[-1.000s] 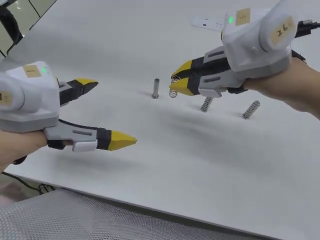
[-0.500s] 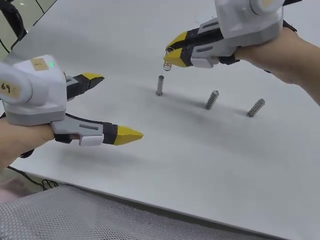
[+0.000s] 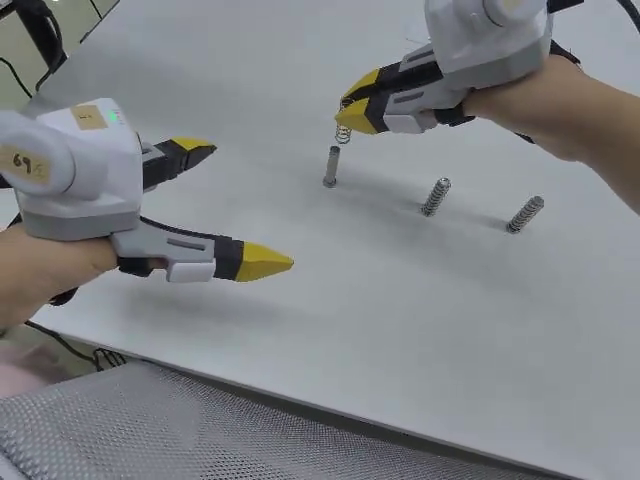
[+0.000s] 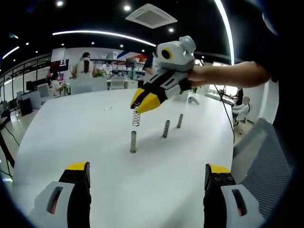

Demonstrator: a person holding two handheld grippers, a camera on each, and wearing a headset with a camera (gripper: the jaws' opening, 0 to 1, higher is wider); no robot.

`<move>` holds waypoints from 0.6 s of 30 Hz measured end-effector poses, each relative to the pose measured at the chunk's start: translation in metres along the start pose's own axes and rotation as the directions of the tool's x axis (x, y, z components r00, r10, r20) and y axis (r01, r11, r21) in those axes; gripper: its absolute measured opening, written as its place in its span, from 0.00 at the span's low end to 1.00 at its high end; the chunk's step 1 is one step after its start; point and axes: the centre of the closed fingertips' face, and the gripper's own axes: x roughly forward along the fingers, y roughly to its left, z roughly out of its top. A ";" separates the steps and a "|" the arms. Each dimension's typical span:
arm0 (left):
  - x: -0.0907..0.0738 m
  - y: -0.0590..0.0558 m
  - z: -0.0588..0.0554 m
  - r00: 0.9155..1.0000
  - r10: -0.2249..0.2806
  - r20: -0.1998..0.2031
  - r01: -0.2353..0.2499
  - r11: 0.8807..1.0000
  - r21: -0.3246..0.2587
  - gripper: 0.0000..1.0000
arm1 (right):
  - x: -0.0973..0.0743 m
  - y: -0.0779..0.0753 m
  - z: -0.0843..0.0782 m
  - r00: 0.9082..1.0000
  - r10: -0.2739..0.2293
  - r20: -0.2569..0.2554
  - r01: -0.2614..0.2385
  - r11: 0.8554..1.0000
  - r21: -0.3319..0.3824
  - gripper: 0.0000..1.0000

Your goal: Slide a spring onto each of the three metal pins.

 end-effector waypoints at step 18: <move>-0.001 0.001 -0.001 1.000 0.000 -0.001 0.000 1.000 -0.002 0.98 | 0.013 0.001 -0.007 1.000 0.014 -0.009 -0.013 0.999 0.032 0.08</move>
